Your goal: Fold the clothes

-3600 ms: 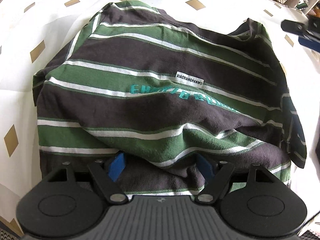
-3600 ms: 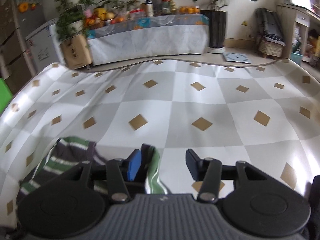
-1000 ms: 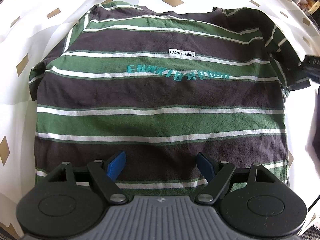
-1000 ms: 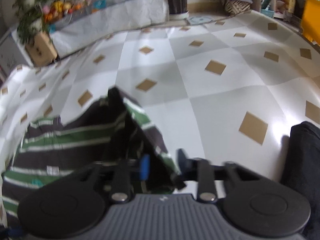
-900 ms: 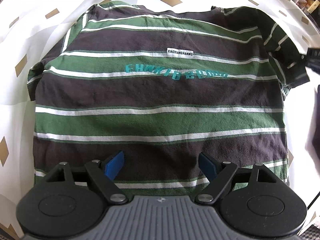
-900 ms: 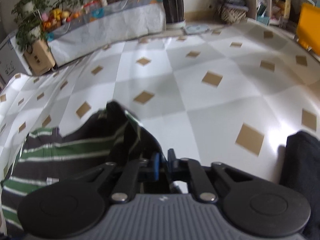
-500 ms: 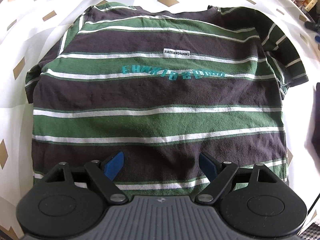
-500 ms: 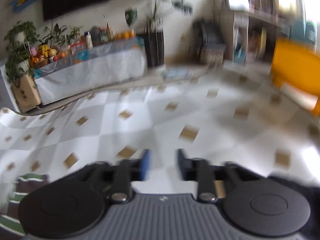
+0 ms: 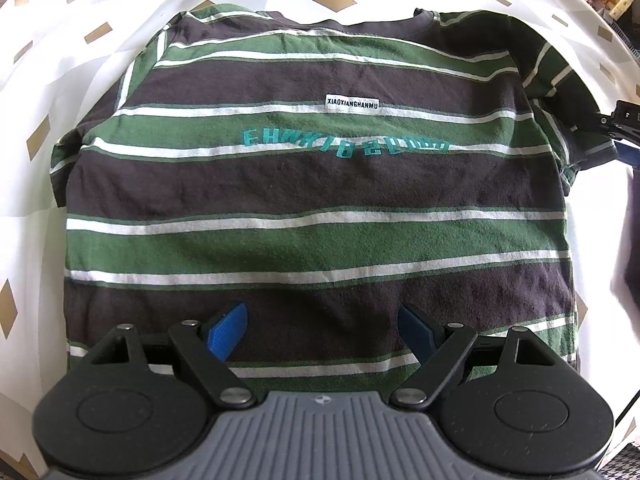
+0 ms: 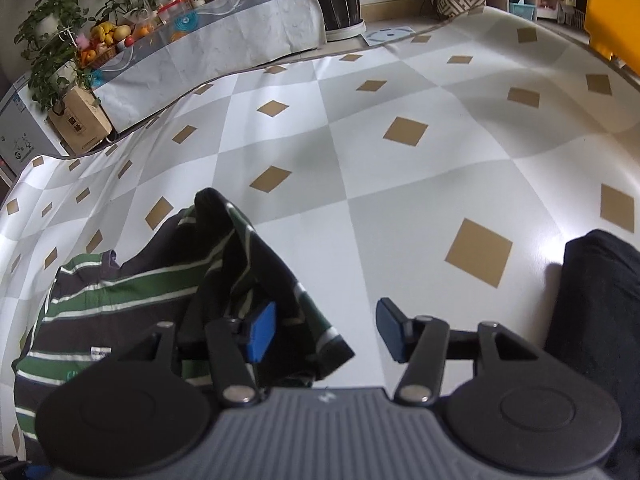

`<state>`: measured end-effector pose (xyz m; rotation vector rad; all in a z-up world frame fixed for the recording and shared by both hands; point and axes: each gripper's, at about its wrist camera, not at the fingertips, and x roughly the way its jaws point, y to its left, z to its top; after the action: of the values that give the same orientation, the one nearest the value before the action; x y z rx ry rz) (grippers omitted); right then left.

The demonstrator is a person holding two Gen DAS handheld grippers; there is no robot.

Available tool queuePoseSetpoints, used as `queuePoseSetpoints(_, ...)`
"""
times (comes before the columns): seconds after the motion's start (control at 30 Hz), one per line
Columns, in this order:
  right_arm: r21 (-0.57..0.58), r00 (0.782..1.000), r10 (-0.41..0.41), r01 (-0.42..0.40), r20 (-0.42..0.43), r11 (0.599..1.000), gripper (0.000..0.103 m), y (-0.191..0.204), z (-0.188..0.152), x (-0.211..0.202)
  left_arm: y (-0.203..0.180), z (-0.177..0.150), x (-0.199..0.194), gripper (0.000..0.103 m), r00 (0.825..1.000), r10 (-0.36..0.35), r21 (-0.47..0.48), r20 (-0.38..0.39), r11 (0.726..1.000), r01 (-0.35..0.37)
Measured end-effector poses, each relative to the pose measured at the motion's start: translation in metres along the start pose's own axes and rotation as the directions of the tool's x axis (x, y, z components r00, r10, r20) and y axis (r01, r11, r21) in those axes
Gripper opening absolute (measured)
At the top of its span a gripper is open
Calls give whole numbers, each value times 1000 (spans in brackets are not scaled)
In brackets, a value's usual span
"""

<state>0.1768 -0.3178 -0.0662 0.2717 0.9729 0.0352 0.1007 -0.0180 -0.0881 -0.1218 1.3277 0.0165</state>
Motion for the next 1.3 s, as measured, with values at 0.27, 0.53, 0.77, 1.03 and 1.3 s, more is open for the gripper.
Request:
queuePoseSetpoints(0.27,4,1000,-14,14,-23,1000,45,1,-6,12,-3,-1,1,86,1000,1,7,-2,1000,-1)
queuePoseSetpoints(0.53,-14,999,-26,27,30,1000,3,12,-3,12,-4,1,3,88,1000,2,12,-4,1000,-2)
queuePoseSetpoints(0.77,-77,912,-284,320,296,944,7,25,13,-19,-7,0,4,90,1000,1,24,-5,1000,-1)
queuePoseSetpoints(1.03,6,891,-328,344,315,939,45,12,20,-28,-15,-4,6,92,1000,7,64,-8,998,-6)
queuePoseSetpoints(1.3,-62,966,-150,167,212,984,52,22,16,-23,-21,-10,6,94,1000,18,88,-6,996,-17)
